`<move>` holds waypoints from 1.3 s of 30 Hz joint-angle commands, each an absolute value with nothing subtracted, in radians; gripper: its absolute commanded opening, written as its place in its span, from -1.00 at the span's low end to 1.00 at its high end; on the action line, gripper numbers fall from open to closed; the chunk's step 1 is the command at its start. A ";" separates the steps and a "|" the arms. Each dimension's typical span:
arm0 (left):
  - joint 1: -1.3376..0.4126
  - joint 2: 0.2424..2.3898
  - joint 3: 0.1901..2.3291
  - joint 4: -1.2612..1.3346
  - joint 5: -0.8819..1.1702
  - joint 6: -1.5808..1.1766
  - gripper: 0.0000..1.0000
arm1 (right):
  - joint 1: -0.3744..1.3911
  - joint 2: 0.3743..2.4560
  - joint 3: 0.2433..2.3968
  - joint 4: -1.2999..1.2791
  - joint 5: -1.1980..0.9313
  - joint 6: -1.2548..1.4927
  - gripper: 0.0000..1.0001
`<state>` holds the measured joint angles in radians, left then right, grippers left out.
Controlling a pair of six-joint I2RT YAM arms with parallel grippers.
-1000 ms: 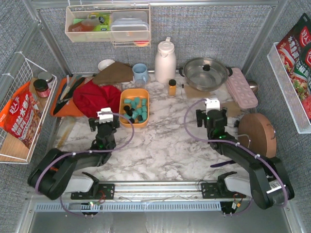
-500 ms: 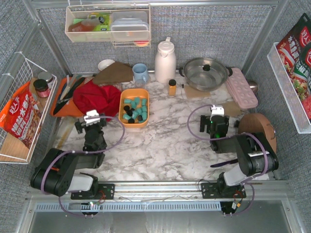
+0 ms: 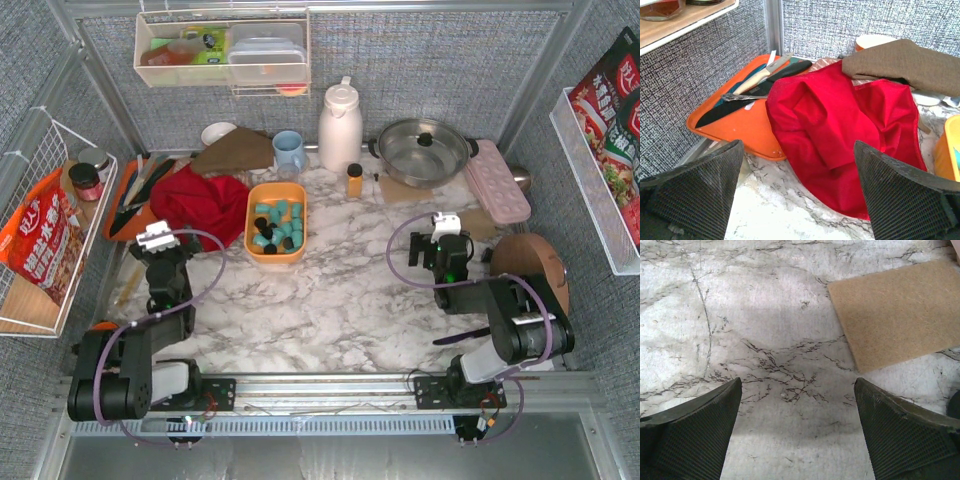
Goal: Mix the coffee capsules in the storage basket
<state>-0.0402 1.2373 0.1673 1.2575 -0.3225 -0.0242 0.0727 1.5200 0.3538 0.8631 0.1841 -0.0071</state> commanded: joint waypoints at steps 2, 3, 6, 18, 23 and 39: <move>-0.015 1.240 0.211 1.064 -0.252 -0.060 0.99 | 0.066 1.513 0.348 0.906 0.177 0.005 0.99; -0.015 1.275 0.195 1.090 -0.264 -0.059 0.99 | 0.066 1.513 0.346 0.909 0.177 0.005 0.98; -0.013 1.419 0.100 1.468 -0.227 -0.025 0.99 | 0.066 1.514 0.347 0.907 0.176 0.005 0.98; 0.098 1.561 0.229 1.334 -0.125 -0.129 0.98 | 0.055 1.523 0.404 0.808 0.171 0.017 0.98; 0.098 1.567 0.220 1.363 -0.118 -0.117 0.98 | 0.055 1.522 0.406 0.807 0.169 0.019 0.98; 0.099 1.565 0.222 1.359 -0.116 -0.118 0.98 | 0.054 1.522 0.407 0.807 0.169 0.019 0.98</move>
<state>0.0963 1.5620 0.2214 1.3373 -0.1276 -0.1123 0.0528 1.5204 0.3985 0.8021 0.1722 0.0120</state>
